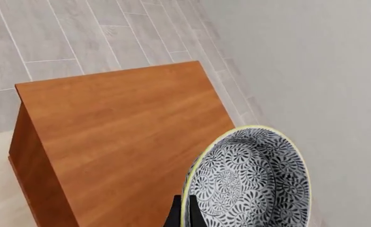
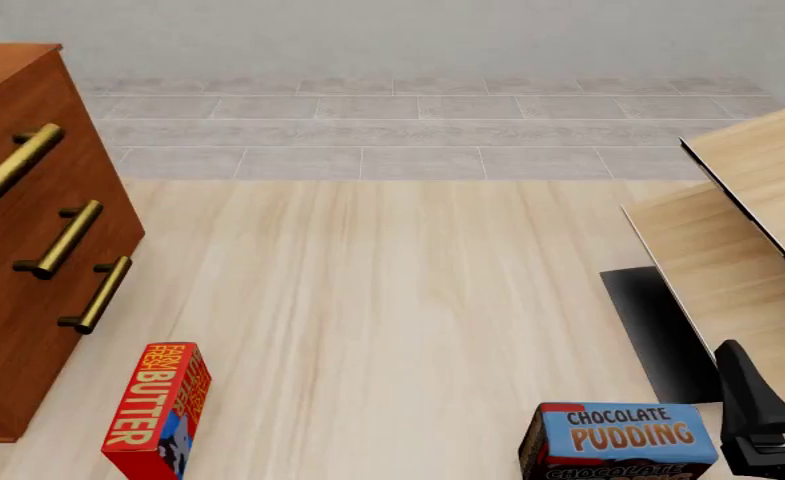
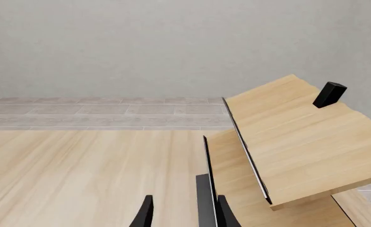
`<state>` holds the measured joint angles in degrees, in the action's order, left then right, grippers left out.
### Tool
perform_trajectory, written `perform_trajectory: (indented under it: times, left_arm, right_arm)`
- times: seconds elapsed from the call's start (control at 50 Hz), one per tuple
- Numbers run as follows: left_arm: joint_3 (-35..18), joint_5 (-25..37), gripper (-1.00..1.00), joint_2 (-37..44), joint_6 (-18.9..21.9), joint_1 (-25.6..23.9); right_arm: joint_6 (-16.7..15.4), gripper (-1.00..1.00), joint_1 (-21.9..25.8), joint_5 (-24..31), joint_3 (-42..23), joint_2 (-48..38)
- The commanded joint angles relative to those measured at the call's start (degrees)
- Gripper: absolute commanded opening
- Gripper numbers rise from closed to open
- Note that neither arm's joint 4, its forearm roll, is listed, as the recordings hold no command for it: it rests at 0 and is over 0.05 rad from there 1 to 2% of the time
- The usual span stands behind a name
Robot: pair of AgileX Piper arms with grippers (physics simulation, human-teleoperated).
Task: Close the top drawer of the cabinet and put the bowl on top of it.
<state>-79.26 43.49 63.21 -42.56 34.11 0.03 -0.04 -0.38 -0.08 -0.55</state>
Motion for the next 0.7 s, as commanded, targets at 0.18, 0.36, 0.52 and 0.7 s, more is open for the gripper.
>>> perform_trajectory:
  times: [0.18, 0.36, 0.52, 0.7]
  left_arm:
    - [2.2, -4.1, -1.0, 1.8, -0.9, 0.3]
    - [2.4, -5.5, -1.0, 3.3, -0.7, 0.9]
    - [1.2, -5.4, -1.0, 4.4, -0.3, 1.2]
    - [0.3, -5.8, -1.0, 5.6, -0.5, 1.4]
  right_arm:
    - [0.0, 1.0, 0.0, 0.1, 0.0, 0.1]
    - [0.0, 1.0, 0.0, 0.1, 0.0, 0.1]
    - [0.0, 1.0, 0.0, 0.1, 0.0, 0.1]
    - [0.0, 1.0, 0.0, 0.1, 0.0, 0.1]
